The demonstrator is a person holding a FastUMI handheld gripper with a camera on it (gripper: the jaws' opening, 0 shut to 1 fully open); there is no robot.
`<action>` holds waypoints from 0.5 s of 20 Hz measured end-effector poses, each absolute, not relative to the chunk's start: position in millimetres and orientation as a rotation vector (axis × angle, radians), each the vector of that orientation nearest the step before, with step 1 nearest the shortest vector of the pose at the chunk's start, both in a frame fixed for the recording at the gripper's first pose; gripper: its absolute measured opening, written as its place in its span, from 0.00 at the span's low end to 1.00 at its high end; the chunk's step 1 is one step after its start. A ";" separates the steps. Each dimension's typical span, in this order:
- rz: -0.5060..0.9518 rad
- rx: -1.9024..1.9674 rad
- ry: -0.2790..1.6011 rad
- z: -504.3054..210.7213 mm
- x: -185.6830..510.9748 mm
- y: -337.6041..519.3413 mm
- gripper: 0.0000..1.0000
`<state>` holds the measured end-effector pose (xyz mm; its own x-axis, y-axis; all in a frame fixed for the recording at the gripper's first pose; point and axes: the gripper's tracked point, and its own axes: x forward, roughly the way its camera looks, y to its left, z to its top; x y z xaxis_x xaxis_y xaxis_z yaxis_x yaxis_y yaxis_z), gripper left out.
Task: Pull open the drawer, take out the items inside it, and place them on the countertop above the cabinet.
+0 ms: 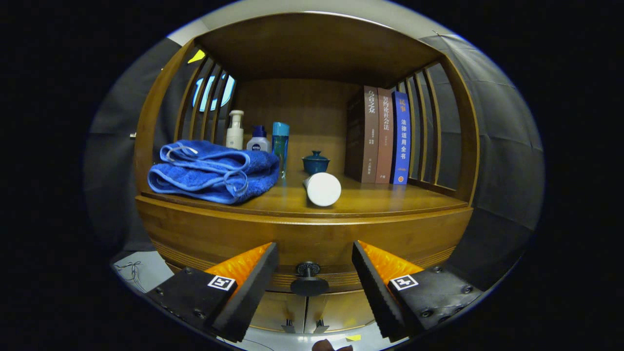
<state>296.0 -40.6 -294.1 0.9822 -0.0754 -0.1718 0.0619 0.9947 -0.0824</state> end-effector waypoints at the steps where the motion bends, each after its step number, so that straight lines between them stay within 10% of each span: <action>1: -0.070 -0.074 0.175 -286.2 286.9 -41.2 1.00; 10: -0.078 -0.032 0.070 -161.3 187.8 -47.8 0.99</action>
